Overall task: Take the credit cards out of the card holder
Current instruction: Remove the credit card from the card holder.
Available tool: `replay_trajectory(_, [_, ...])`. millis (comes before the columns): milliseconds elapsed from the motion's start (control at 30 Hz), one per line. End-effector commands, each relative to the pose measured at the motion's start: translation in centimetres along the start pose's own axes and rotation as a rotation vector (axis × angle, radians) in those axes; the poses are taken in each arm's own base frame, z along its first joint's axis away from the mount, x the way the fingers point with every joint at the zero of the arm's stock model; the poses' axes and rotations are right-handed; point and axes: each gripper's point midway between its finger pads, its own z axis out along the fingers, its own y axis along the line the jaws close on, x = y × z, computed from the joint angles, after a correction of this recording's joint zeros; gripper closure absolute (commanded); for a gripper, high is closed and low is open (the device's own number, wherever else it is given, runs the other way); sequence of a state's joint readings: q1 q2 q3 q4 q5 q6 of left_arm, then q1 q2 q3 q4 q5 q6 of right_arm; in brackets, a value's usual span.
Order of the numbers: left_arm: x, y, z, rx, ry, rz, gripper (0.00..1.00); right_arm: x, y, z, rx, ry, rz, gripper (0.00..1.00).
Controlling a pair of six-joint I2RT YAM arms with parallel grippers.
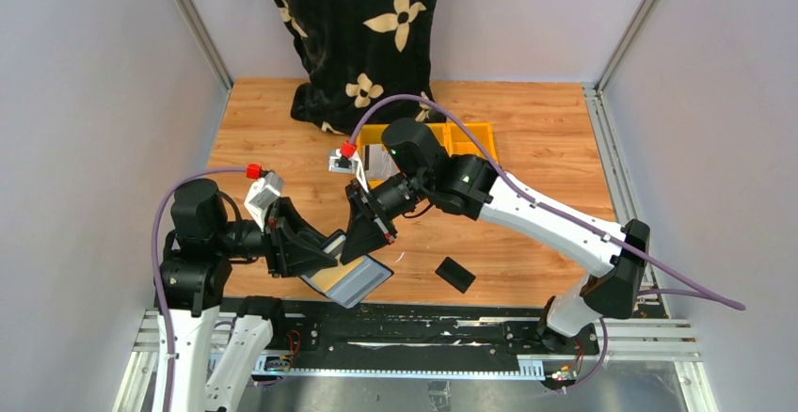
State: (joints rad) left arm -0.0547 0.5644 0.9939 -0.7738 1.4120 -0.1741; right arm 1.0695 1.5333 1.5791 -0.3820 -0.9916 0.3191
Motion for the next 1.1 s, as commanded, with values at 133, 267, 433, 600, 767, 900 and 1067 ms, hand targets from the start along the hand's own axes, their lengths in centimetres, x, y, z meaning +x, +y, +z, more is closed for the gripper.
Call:
replay_trajectory(133, [1.6,-0.7,0.0,0.063,0.015,-0.074,0.63,-0.7,2.7,0.1,-0.096,0.053,-0.043,1.00])
replay_trajectory(267, [1.3,-0.8,0.0,0.066,0.016,-0.075,0.78,-0.5,2.6,0.1,-0.093,0.069,-0.045,1.00])
replay_trajectory(433, [0.9,-0.8,0.0,0.071,0.017,-0.064,1.00,-2.0,1.5,-0.7,-0.049,0.026,0.000,0.84])
replay_trajectory(600, [0.2,0.3,0.2,0.071,0.022,-0.096,1.00,-5.6,-1.5,-4.3,0.033,-0.169,0.131,0.53])
replay_trajectory(767, [-1.8,4.9,-0.1,-0.219,-0.019,-0.066,1.00,-7.0,-2.7,-8.0,0.277,-0.371,0.063,0.33])
replay_trajectory(900, [-4.3,6.0,-0.3,-0.315,-0.136,-0.072,1.00,-6.5,-2.0,-8.7,0.272,-0.462,0.081,0.31])
replay_trajectory(1067, [-6.4,5.3,-0.4,-0.323,-0.283,-0.059,1.00,-5.2,-1.2,-6.7,0.143,-0.462,0.139,0.32])
